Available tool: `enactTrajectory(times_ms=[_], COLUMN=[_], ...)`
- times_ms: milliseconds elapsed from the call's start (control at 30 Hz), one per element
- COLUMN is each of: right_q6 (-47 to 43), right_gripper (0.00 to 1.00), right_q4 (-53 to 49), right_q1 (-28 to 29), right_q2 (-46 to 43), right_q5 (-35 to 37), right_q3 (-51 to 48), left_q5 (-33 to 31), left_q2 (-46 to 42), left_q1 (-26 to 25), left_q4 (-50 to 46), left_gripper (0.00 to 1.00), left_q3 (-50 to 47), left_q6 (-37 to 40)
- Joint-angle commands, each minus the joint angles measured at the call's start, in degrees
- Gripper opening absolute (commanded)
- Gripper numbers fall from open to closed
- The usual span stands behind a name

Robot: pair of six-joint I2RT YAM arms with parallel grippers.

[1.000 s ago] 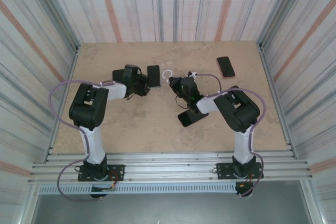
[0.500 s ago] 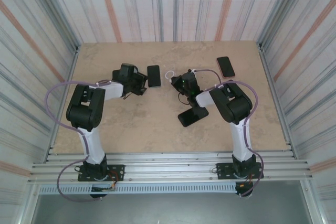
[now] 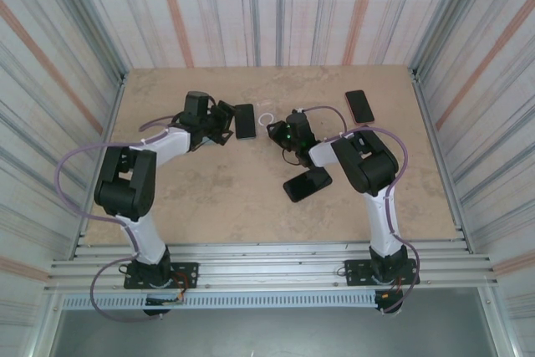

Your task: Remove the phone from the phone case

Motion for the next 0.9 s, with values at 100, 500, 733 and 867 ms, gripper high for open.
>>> enactTrajectory(times_ms=[100, 500, 733, 867], right_q6=[-6.59, -15.71, -13.74, -9.17], right_gripper=[0.41, 0.73, 0.88, 0.92], right_q4=[-9.55, -29.33, -37.75, -46.87], right_q1=[-0.42, -0.08, -0.24, 0.16], right_q2=[-4.29, -15.02, -24.59, -30.88], right_q5=[0.77, 7.15, 11.14, 10.81], right_q3=[2.09, 3.72, -0.95, -2.74], left_q5=[1.56, 3.96, 5.53, 7.67], left_q2=[-3.5, -10.53, -14.86, -15.94], left_q1=[0.44, 1.41, 1.92, 2.26], left_q4=[-2.97, -8.22, -15.27, -18.24], left_gripper=[0.93, 0.99, 0.99, 0.99], left_q3=[1.93, 3.06, 3.24, 3.83], left_q6=[6.11, 25.7, 42.49, 48.46])
